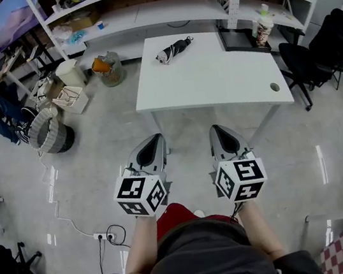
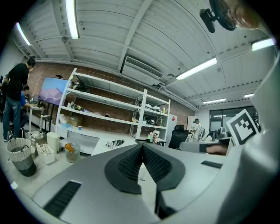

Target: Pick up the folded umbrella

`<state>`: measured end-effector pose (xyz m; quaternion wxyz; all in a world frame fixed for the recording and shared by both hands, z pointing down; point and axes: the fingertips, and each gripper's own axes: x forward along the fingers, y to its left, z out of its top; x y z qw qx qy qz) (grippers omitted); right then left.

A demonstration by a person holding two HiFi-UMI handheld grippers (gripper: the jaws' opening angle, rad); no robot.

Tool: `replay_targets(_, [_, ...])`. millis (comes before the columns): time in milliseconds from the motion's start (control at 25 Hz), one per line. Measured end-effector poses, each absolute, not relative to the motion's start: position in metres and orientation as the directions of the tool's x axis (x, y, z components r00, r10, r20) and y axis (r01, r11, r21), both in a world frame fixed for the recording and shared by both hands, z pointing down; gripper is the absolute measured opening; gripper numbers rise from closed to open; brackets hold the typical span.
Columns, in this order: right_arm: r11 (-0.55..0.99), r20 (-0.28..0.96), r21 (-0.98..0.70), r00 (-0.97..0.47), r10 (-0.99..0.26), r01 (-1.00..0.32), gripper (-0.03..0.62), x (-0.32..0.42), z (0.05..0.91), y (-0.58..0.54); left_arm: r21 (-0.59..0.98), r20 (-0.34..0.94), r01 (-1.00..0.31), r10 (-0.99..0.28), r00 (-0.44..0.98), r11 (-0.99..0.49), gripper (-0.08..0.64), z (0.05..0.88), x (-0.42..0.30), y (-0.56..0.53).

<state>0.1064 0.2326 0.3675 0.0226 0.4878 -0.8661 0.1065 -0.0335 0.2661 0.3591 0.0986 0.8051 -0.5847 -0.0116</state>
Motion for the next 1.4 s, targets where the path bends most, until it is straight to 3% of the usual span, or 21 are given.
replay_targets(800, [0.462,0.150,-0.203,-0.494,-0.857,-0.863,0.018,0.132,0.374,0.178,0.109,0.123,-0.940,-0.934,0.336,-0.324,0.014,0.354,-0.014,0.199])
replay_targets(1400, [0.435,0.192,-0.206,-0.473,-0.860,-0.876,0.018,0.107,0.388,0.082,0.119,0.140,-0.933,-0.925,0.353,-0.338,0.014,0.369,-0.039,0.091])
